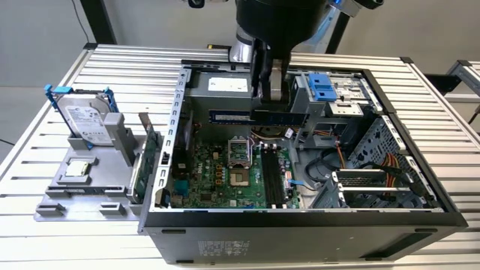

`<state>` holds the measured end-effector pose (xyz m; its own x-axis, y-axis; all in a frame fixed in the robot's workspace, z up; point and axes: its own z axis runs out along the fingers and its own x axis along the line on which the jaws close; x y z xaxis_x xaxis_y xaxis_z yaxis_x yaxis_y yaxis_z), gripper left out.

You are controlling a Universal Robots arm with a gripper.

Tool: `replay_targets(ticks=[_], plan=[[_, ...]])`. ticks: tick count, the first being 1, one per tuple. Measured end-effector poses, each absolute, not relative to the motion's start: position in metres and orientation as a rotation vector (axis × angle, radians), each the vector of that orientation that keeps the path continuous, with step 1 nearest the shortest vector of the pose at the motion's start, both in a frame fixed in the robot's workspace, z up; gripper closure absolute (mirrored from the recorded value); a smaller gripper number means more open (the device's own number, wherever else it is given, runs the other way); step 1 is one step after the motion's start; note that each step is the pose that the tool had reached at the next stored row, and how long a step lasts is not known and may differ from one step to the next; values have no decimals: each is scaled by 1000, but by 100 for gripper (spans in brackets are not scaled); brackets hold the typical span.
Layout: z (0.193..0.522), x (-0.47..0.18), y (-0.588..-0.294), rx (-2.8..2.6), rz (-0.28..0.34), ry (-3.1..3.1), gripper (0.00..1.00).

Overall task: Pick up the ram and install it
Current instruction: 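Pick up the ram and move it above insertion slot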

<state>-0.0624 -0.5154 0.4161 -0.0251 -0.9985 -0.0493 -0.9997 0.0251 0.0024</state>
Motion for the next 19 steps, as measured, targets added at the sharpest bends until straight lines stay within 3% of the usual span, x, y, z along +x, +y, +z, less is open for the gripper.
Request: replay_targets(ticks=[19], plan=[[413, -30, -492, -2150, 56, 2243, 100]])
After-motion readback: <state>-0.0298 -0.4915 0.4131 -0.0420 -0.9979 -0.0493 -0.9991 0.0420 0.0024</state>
